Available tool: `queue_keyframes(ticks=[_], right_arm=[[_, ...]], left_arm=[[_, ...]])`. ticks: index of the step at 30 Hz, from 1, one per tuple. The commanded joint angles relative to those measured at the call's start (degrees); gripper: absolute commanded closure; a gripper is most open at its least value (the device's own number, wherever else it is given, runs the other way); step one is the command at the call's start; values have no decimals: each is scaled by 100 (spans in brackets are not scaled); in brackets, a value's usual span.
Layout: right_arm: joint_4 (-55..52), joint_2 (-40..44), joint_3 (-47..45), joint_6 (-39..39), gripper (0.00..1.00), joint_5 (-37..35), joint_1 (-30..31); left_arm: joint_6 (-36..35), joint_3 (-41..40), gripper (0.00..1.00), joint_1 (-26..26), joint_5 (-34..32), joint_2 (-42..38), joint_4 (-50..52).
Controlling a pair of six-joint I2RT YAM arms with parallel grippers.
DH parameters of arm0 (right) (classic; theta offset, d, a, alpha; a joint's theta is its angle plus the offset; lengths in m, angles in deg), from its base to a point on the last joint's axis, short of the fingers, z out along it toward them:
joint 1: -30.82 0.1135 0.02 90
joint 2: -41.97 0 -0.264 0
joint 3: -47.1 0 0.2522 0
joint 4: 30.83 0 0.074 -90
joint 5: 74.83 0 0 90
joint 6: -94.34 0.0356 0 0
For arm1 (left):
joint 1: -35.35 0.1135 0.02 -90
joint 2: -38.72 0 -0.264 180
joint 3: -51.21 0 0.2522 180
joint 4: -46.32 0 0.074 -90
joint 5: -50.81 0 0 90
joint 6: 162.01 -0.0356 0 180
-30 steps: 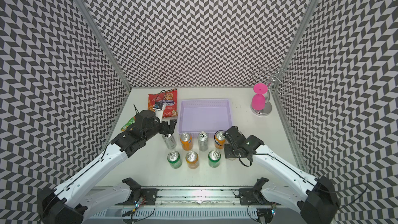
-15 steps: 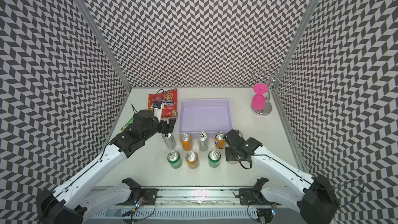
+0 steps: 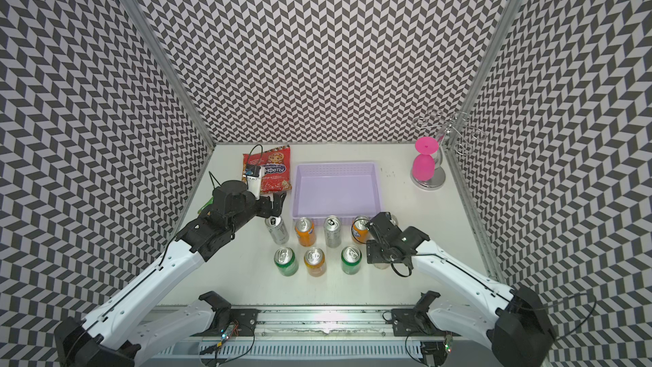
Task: Take out the drinks from the basket
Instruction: Place the drink at the center of the board, then reset both arms
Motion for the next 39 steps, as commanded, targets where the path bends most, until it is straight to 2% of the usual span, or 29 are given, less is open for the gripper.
queue_keyframes(ticks=[1,6,13,18,23,30,34,39], right_arm=[[126,206,273,-32,17,-1,-26],[128,336,582,-241,15,-55,-26],[-132,311,1234,-638,5,-745,-60],[-215,239,1783,-1031,0,-1037,-253],[266,283,2237,-1682,0,-977,-569],[1693,660,2204,-2422,0,-980,-1144],[3121,1253,1437,-2672,0,-1165,-1447],[4767,1878,305,-2843,0,-1534,-1947]], left_arm=[[67,-85,1,60,-32,-157,-196],[83,-121,1,88,29,-269,-288],[131,-213,1,113,-91,-625,-452],[218,-330,1,114,-254,-977,-664],[344,-420,1,126,-531,-1284,-800],[473,-693,1,143,-1200,-1841,-1288],[475,-949,1,145,-1492,-2276,-1845],[577,-1474,1,151,-2195,-2803,-2471]])
